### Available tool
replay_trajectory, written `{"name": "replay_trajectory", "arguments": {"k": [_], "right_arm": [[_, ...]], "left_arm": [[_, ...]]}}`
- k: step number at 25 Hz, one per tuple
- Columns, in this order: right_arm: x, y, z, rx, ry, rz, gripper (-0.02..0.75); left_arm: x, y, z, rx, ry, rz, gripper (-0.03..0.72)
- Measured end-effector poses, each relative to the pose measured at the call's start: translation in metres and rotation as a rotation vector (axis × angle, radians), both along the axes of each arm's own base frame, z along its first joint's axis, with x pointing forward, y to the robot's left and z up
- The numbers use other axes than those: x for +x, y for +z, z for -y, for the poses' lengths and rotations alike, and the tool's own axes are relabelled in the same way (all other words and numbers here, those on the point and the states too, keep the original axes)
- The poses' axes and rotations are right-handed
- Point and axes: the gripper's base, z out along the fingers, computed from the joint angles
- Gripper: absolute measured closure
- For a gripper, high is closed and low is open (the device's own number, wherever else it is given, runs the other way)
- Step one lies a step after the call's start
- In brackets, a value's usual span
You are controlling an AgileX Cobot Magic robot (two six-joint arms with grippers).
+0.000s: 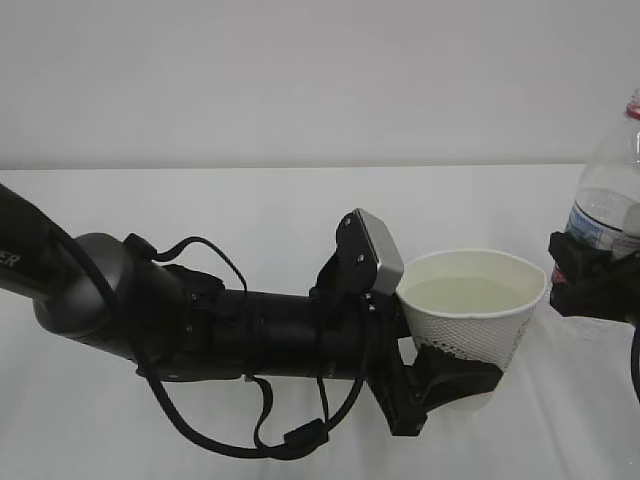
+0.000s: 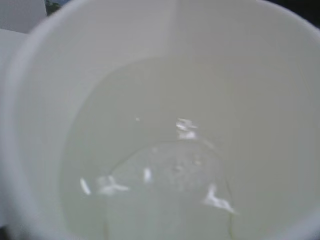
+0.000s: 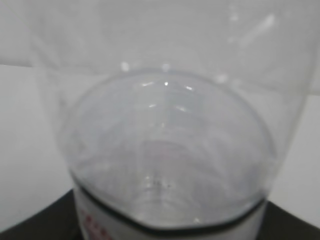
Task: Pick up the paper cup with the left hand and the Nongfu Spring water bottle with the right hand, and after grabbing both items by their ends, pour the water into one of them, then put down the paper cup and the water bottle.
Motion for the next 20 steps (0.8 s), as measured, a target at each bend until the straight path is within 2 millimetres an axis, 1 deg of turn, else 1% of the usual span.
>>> {"name": "replay_trajectory", "arguments": {"k": [6, 20], "right_arm": [[0.017, -0.003, -0.001, 0.003, 0.0, 0.012, 0.349], [0.058, -0.019, -0.004, 0.014, -0.004, 0.016, 0.35]], "left_arm": [[0.003, 0.001, 0.0, -0.006, 0.02, 0.05, 0.206], [0.009, 0.002, -0.003, -0.019, 0.069, 0.048, 0.206]]}}
